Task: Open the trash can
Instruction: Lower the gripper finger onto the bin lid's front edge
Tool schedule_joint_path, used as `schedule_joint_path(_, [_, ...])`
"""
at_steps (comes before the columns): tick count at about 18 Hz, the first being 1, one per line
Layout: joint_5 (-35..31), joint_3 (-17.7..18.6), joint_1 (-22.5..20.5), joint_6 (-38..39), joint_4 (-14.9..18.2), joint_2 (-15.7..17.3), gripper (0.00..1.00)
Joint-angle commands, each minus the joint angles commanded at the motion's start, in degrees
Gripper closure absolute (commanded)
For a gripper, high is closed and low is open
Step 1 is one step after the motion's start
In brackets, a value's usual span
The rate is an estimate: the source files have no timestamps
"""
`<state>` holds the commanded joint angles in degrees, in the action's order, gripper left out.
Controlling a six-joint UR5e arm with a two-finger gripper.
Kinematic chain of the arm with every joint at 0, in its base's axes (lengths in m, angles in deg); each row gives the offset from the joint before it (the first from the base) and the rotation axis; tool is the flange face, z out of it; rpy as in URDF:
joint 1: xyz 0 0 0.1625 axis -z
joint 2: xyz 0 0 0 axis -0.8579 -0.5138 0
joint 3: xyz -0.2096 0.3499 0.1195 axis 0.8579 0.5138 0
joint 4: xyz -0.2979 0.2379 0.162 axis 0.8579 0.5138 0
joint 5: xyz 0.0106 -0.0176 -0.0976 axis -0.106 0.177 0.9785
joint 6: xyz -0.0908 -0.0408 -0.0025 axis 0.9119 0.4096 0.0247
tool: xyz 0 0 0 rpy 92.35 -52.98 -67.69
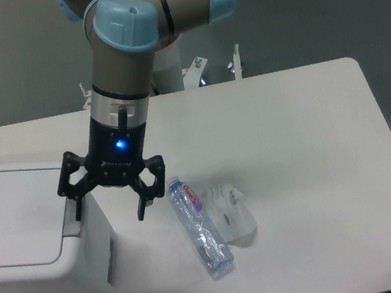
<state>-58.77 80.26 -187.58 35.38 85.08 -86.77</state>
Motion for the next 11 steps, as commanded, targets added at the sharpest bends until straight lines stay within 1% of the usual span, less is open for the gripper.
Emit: schedule_joint_path(11, [-0.1,0.0,0.2,0.0,-0.3,-0.4,0.00])
